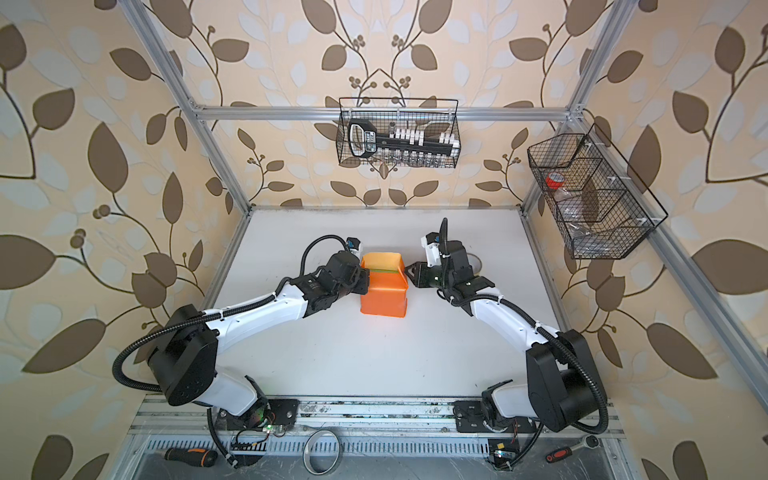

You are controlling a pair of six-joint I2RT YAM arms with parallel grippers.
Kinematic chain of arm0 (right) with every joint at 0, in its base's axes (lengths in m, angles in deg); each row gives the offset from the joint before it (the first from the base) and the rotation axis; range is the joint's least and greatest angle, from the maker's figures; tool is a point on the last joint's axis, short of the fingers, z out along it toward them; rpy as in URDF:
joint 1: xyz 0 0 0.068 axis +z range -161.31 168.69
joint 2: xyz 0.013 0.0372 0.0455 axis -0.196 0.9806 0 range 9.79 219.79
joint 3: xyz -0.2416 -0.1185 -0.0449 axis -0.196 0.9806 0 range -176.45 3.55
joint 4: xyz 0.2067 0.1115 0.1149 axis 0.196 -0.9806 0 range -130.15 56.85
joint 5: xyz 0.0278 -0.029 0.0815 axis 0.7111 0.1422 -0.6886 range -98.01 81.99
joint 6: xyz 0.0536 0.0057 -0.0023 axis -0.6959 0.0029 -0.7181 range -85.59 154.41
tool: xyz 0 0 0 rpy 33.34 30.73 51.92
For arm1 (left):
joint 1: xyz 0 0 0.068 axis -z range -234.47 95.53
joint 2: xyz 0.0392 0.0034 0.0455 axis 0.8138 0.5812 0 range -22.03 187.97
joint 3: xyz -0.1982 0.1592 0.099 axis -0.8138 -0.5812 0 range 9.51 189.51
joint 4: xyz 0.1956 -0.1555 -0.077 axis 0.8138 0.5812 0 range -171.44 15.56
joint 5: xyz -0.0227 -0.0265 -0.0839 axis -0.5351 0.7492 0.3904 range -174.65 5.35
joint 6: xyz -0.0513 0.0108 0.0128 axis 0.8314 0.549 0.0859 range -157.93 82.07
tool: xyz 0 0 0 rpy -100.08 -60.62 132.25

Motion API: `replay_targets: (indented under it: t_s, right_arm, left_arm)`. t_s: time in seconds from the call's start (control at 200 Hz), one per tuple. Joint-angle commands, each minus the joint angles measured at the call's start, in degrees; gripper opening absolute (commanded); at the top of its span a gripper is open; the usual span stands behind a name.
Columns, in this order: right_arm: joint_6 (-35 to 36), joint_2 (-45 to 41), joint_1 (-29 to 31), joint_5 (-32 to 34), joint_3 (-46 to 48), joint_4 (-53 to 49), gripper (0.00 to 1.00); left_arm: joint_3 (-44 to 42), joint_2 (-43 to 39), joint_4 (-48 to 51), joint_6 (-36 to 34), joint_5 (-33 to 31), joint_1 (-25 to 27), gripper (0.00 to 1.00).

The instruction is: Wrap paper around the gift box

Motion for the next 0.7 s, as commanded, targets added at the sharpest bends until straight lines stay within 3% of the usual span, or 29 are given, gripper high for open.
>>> replay_targets:
  t_s: [0.0,0.495,0.695]
  right_arm:
    - [-0.49,1.52,0.91,-0.1,0.78,1.76,0.32]
    - [-0.7,7.04,2.08,1.95,1.1,5.46,0.37]
    - [-5.45,8.49,1.3,-2.68,2.85,12.27,0.43]
  left_arm:
    - [-1.04,-0.69,1.38,0.18,-0.32,0.56,0.0]
    - [-2.38,-1.37,-0.02,0.54,1.07,0.54,0.0]
    - [-2.83,-1.29,-0.23,0.61,1.57,0.5,0.0]
